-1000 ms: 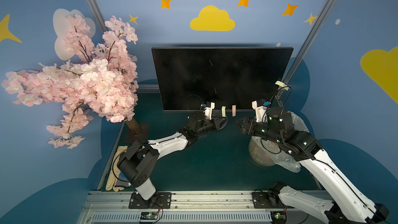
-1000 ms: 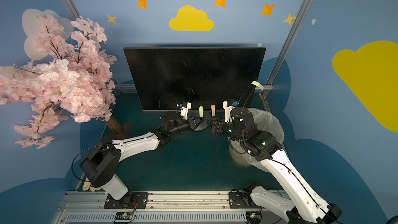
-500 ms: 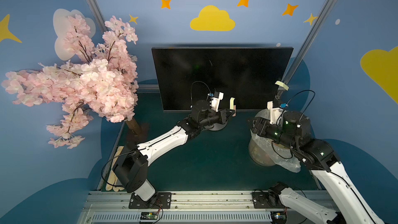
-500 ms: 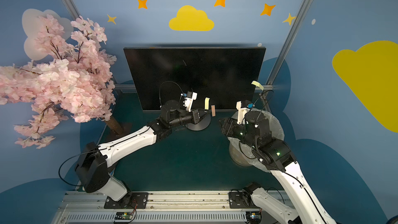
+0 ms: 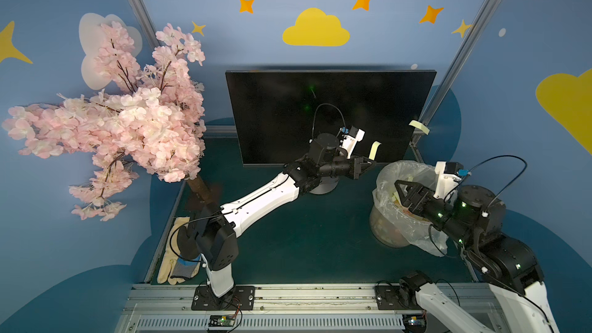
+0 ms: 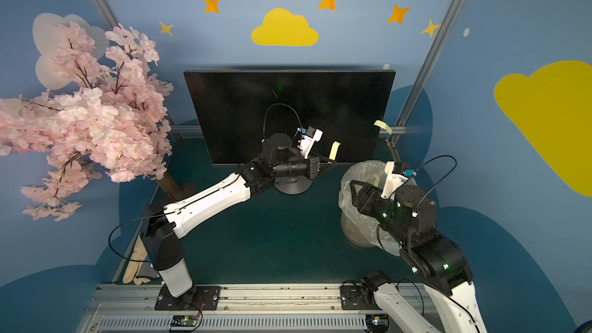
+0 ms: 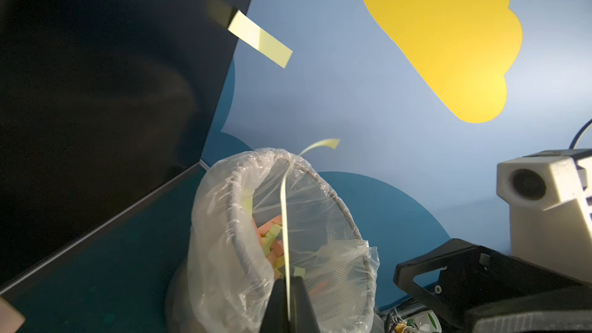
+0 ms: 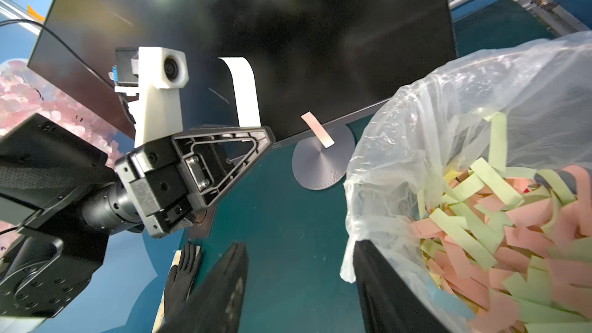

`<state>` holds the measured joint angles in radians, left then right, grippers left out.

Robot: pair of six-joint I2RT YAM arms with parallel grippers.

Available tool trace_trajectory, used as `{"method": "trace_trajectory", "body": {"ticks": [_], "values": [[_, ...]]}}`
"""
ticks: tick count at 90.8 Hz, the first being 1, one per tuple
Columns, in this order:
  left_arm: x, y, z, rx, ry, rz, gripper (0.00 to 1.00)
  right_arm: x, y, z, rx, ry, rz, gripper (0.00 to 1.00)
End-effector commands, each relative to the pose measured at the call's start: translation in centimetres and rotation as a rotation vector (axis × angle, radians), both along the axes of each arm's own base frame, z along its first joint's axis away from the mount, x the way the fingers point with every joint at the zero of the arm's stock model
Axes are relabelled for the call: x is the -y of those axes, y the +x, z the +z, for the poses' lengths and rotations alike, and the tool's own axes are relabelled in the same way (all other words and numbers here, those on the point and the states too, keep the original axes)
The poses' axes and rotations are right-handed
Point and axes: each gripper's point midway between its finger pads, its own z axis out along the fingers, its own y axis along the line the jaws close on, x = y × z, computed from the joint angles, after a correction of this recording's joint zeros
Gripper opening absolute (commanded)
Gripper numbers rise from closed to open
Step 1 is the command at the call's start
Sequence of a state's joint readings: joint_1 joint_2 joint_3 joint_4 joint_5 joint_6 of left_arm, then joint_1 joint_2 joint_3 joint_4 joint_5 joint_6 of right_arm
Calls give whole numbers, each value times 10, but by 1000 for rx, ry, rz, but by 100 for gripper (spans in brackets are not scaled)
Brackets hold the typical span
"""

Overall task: Remove the sticky note from the monitor
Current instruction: Place the sticky note in the trash bin.

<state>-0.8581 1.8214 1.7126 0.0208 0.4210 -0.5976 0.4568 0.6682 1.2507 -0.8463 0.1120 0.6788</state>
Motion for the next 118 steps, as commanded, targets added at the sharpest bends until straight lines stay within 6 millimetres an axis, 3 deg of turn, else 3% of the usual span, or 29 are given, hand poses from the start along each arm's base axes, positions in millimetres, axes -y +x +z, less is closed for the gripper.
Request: {"method": "trace_trajectory", "body": {"ticks": [1, 22, 41, 51, 69, 98, 114, 118], "values": [[18, -15, -3, -1, 38, -92, 3, 25, -8, -1, 12, 6, -117, 58], [61, -42, -4, -17, 60, -224, 3, 63, -30, 4, 93, 64, -275, 59], [91, -64, -18, -38, 111, -306, 7, 76, -39, 8, 128, 72, -323, 59], [99, -71, -26, -42, 132, -323, 21, 77, -39, 6, 125, 69, -325, 60], [103, -71, -31, -40, 148, -323, 58, 71, -35, 3, 105, 63, -308, 60], [100, -69, -5, 33, 112, -312, 76, 69, -32, 6, 110, 66, -301, 60], [94, -67, 12, 63, 90, -302, 91, 69, -31, 10, 116, 63, -301, 60], [93, -67, 16, 68, 84, -300, 99, 69, -31, 10, 117, 59, -302, 60]]}}
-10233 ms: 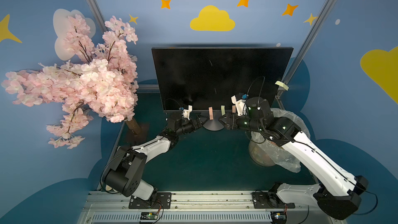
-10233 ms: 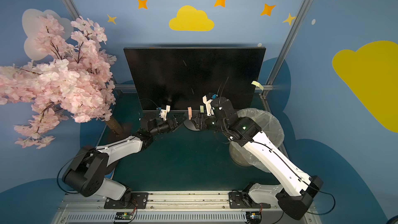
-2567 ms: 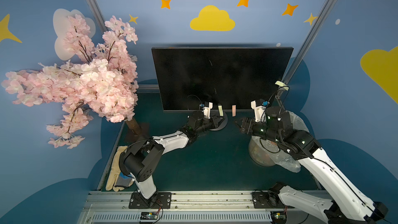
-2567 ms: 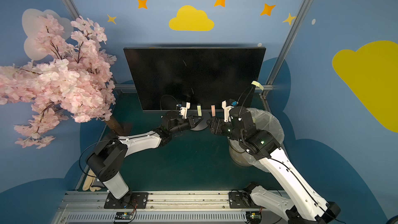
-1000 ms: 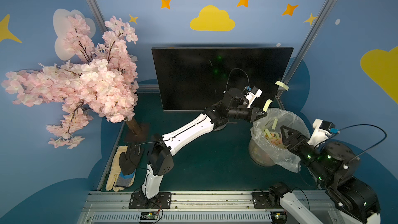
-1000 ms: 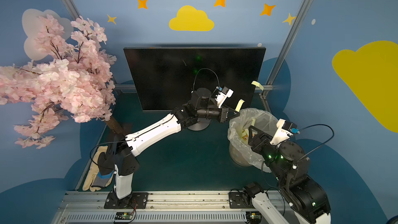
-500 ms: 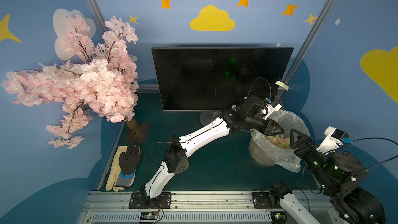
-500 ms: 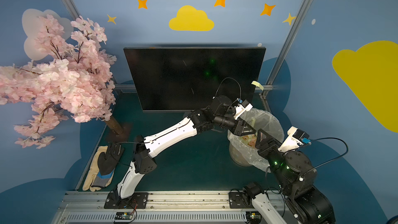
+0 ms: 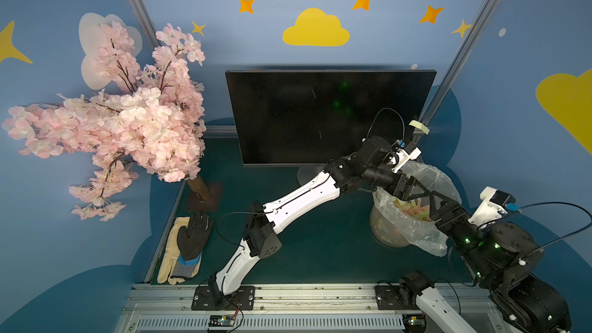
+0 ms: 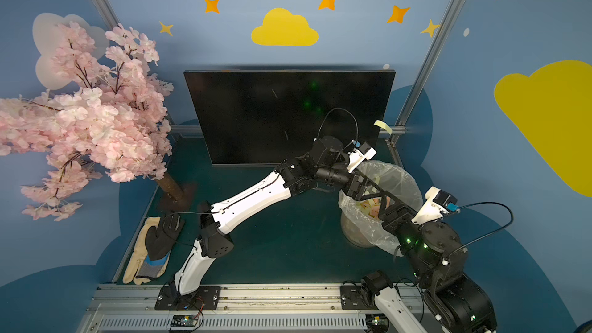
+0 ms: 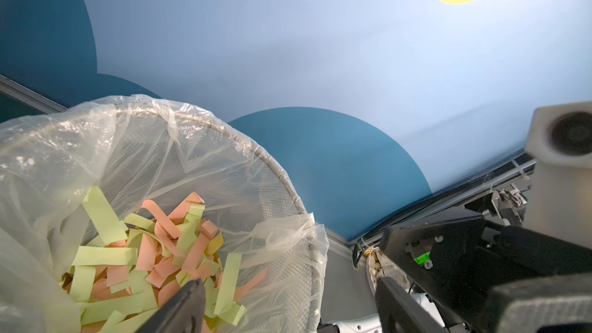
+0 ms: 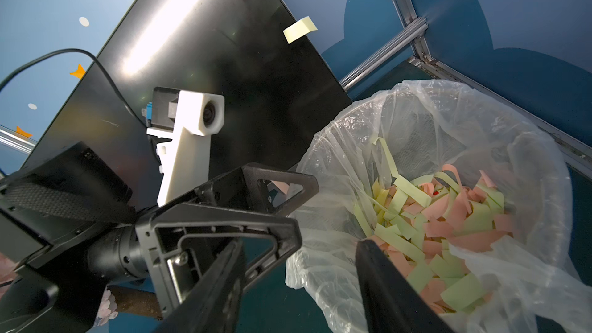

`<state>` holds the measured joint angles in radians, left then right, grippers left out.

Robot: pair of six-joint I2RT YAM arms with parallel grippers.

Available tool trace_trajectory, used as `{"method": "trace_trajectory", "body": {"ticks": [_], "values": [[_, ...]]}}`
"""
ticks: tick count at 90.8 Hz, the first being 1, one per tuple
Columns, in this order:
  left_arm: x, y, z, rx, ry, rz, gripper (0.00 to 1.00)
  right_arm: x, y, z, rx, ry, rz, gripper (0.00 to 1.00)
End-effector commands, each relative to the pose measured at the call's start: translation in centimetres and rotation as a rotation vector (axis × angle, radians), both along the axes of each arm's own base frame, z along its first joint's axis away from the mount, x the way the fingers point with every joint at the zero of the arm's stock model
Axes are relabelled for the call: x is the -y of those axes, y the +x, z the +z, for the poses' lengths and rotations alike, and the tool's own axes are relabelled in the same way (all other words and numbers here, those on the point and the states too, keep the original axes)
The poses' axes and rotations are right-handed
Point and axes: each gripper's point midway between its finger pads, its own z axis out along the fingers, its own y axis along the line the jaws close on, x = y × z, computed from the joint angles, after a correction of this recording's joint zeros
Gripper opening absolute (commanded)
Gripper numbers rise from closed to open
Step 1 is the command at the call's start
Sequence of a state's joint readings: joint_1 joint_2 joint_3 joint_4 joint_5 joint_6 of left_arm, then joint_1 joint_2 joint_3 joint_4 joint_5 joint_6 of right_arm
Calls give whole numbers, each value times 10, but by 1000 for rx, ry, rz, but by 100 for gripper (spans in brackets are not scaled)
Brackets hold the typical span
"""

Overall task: Remove the sticky note from the monitor
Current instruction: Place the sticky note in the trash bin.

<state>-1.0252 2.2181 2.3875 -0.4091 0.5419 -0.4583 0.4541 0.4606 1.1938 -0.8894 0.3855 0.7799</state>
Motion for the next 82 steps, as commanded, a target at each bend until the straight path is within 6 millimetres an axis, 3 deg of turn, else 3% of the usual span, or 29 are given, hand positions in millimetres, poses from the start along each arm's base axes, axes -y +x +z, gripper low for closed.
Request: {"method": "trace_trajectory", "body": {"ticks": [1, 37, 66, 82], "values": [[-9, 2, 24, 42, -38, 12, 99, 1, 3, 6, 8, -12, -11, 61], [-29, 12, 45, 64, -57, 46, 100, 0, 7, 12, 13, -31, -11, 61], [-54, 27, 42, 74, -44, 112, 100, -6, 13, 12, 3, -44, 6, 61], [-82, 45, 35, 73, -47, 192, 100, -17, 21, 13, -14, -60, 51, 62]]}}
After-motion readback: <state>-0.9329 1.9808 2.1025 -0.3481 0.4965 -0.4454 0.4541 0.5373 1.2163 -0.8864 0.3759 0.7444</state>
